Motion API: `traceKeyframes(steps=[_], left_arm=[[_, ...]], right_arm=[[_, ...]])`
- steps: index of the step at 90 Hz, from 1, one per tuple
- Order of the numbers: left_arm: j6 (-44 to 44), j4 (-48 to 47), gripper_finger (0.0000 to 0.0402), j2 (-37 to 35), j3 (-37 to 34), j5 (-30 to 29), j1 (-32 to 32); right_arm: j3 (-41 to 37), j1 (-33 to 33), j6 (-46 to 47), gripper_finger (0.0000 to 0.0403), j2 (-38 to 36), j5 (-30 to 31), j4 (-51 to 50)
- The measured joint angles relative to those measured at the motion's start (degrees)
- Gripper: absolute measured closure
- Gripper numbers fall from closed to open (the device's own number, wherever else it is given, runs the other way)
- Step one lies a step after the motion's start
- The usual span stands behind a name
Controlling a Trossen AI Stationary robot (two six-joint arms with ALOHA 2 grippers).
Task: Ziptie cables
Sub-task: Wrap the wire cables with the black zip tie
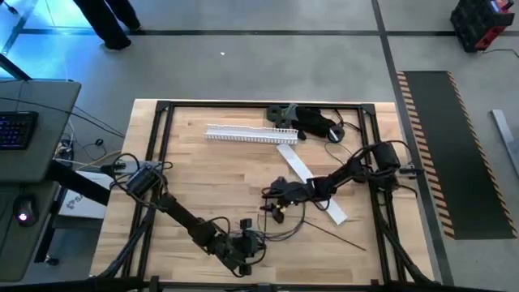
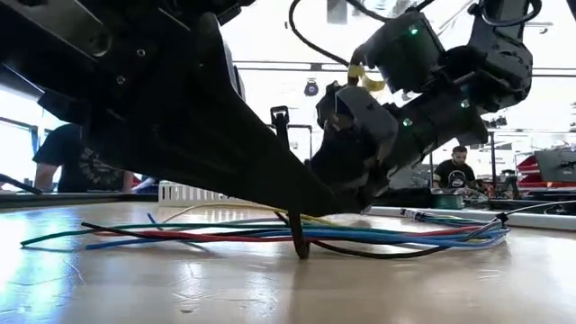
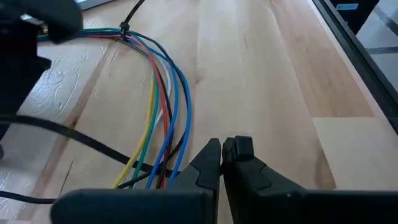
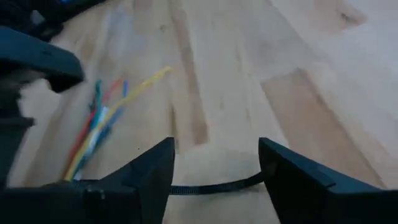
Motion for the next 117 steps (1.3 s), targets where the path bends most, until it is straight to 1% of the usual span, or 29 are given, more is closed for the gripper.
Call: traceKeyframes(steps=[10, 17, 22, 26, 37, 45, 52, 59, 67, 79, 92, 100, 117], left_arm=[[0.0, -0.02, 0.0402, 0.0, 0.0, -0.02, 0.0], [-0.19, -0.25, 0.0402, -0.02, 0.0, -0.02, 0.0], [-0.48, -0.79, 0.0402, -0.02, 0.0, -0.15, 0.02], [-0.46, -0.87, 0.0402, -0.02, 0.0, -0.16, 0.02], [-1.13, -1.39, 0.0402, -0.04, 0.0, -0.17, 0.02], [-1.4, -1.75, 0.0402, -0.04, 0.0, -0.17, 0.02], [-1.42, -1.71, 0.0402, -0.04, 0.0, -0.16, 0.02], [-1.44, -1.86, 0.0402, -0.04, 0.0, -0.15, 0.0], [-1.44, -1.88, 0.0402, -0.04, 0.0, -0.15, 0.02], [-1.56, -1.9, 0.0402, -0.04, 0.0, -0.15, 0.02], [-1.73, -2.07, 0.0402, -0.04, 0.0, -0.36, 0.02], [-1.79, -2.08, 0.0402, -0.04, 0.0, -0.39, 0.02], [-1.97, -2.16, 0.0402, -0.04, 0.0, -0.46, 0.02]], right_arm=[[0.0, -1.41, 0.88, 0.0195, -1.7, 5.0, -0.31], [0.0, -2.47, 0.97, 0.0189, -2.92, 8.42, -0.73], [0.02, -3.44, 2.08, 0.018, -3.55, 9.05, -0.98], [0.02, -4.31, 3.14, 0.017, -3.98, 8.64, -1.82], [0.04, -6.25, 5.17, 0.0133, -4.03, 4.65, -3.99], [0.04, -6.82, 6.64, 0.0109, -4.03, 3.87, -7.91], [0.04, -7.03, 8.85, 0.0097, -4.03, 3.99, -11.06], [0.14, -7.13, 9.7, 0.0094, -4.1, 5.23, -13.06], [0.17, -7.2, 8.34, 0.0094, -4.14, 6.03, -13.55], [0.09, -7.96, 8.63, 0.0094, -5.41, 5.3, -14.89], [0.17, -7.89, 10.6, 0.0094, -5.9, 2.84, -17.66], [0.2, -6.72, 11.04, 0.0094, -5.63, 3.21, -18.23], [0.05, -4.0, 12.3, 0.0094, -5.28, 1.01, -16.05]])
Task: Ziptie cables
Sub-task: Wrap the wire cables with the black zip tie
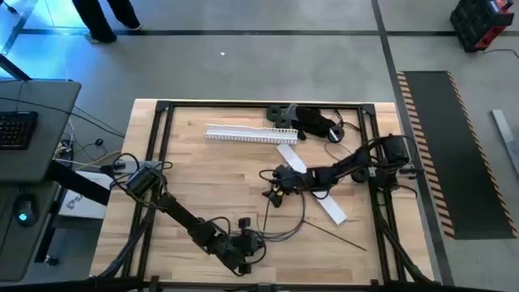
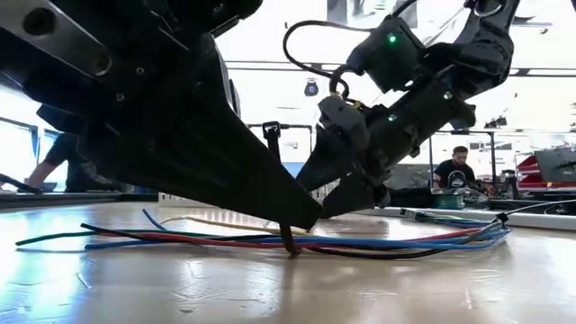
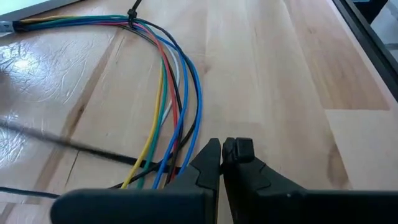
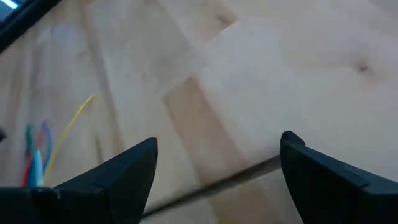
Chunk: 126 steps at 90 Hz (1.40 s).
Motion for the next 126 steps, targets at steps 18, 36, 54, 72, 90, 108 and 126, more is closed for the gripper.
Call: traceKeyframes(steps=[18, 36, 54, 72, 90, 108, 126], left_arm=[[-0.33, -0.2, 0.0402, 0.0, 0.0, -0.09, 0.0], [-0.48, -0.31, 0.0402, 0.0, 0.0, -0.11, 0.0], [-0.46, -0.46, 0.0402, 0.0, 0.0, -0.11, 0.0], [-0.46, -0.46, 0.0402, 0.0, 0.0, -0.09, 0.0], [0.11, 0.48, 0.0402, 0.0, 0.0, -0.25, 0.04], [2.21, 0.84, 0.0402, -0.15, 0.0, 0.45, 0.97], [6.44, 1.9, 0.0402, -2.2, -0.02, 4.73, 3.57]], right_arm=[[-0.17, 1.73, 0.7, 0.0094, 0.25, -3.13, 3.59], [-0.2, 3.08, -4.5, 0.0102, 0.31, -2.85, 7.73], [-0.19, 5.17, -9.95, 0.0177, 0.31, 3.45, 7.78], [-0.18, 6.94, -13.22, 0.0308, 0.31, 8.5, 7.95], [-0.18, 9.29, -16.85, 0.0394, 0.29, 13.1, 7.94], [-0.13, 13.81, -22.98, 0.0402, 0.25, 20.26, 6.67], [-0.08, 18.24, -31.02, 0.0403, 0.23, 27.13, 4.36]])
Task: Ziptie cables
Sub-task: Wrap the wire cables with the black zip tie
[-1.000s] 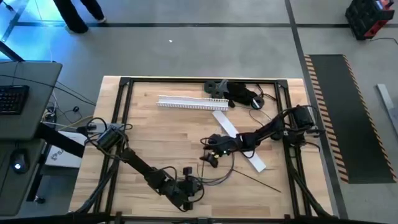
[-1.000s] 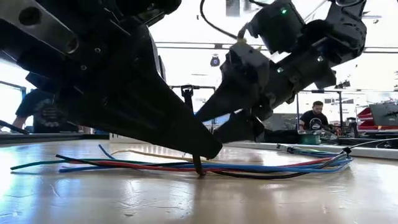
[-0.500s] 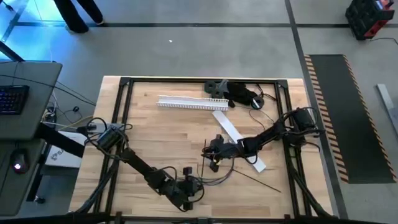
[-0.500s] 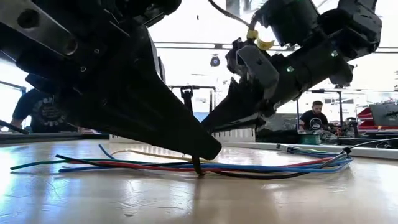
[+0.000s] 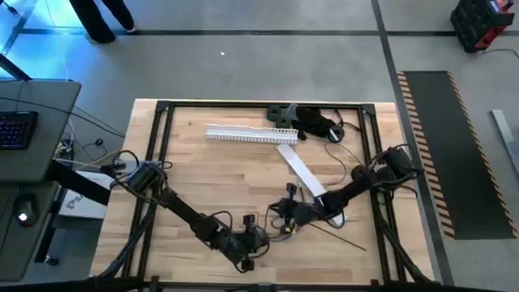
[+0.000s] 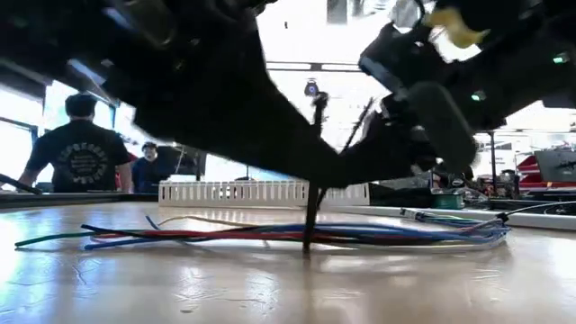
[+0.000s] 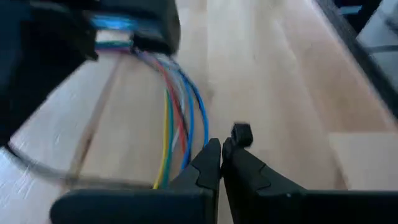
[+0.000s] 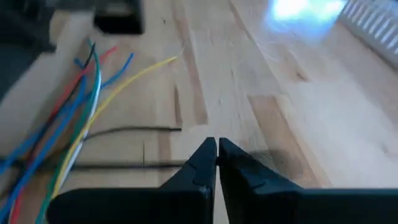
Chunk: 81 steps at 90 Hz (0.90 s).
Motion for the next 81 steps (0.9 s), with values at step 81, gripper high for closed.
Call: traceKeyframes(steps=[81], left_arm=[[-4.3, 3.63, 0.0402, -1.78, -4.48, -11.92, -2.26]], right_arm=[[4.1, -3.69, 7.16, 0.0403, -6.55, -10.56, -6.62]])
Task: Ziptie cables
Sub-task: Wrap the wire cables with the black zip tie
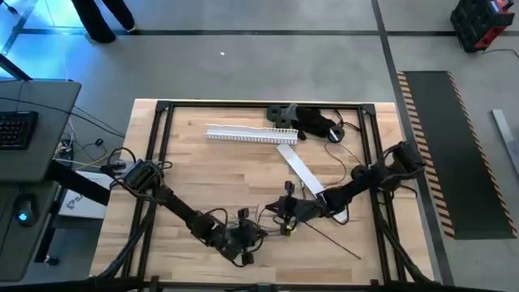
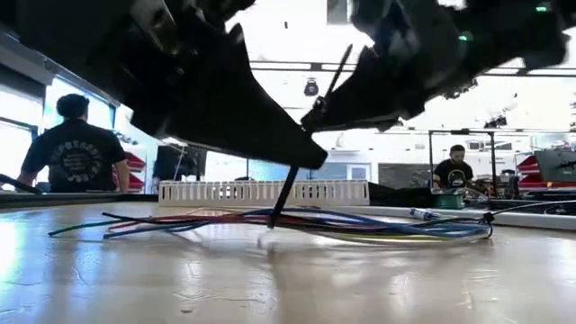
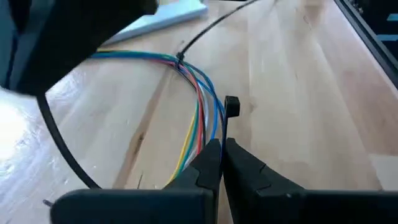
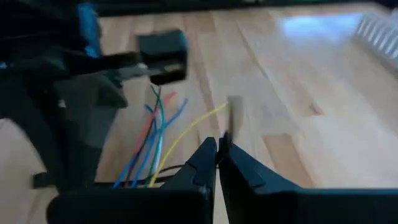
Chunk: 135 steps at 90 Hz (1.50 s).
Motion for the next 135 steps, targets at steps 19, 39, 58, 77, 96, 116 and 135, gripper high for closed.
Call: traceKeyframes(steps=[19, 39, 58, 77, 96, 116, 135], left_arm=[[0.41, -0.64, 0.0402, 0.0, 0.02, -3.3, -1.68], [0.39, -0.73, 0.0402, 0.0, 0.02, -3.53, -2.01], [0.37, -1.0, 0.0402, 0.0, 0.07, -3.54, -2.01], [-0.11, -1.32, 0.0402, 0.0, 0.07, -3.45, -2.01], [-1.25, -1.4, 0.0402, 0.0, 0.07, -4.59, -2.37], [-5.85, -2.16, 0.0402, 0.01, 0.07, -6.87, -2.85], [-12.85, 1.34, 0.0402, -0.45, 0.07, -2.59, -0.84]], right_arm=[[3.92, -1.96, 0.12, 0.0403, 0.6, -3.65, -3.8], [3.96, -2.06, -1.76, 0.0396, 0.65, -0.95, 0.2], [3.96, -1.97, -4.63, 0.0356, 0.68, -0.95, 2.59], [3.94, -1.97, -7.94, 0.0363, 4.53, -1.29, 6.08], [3.94, -0.99, -13.67, 0.04, 7.12, 1.15, 11.08], [3.94, 1.89, -18.42, 0.0403, 7.07, 6.25, 10.82], [3.94, 3.78, -22.35, 0.0403, 7.87, 10.47, 9.46]])
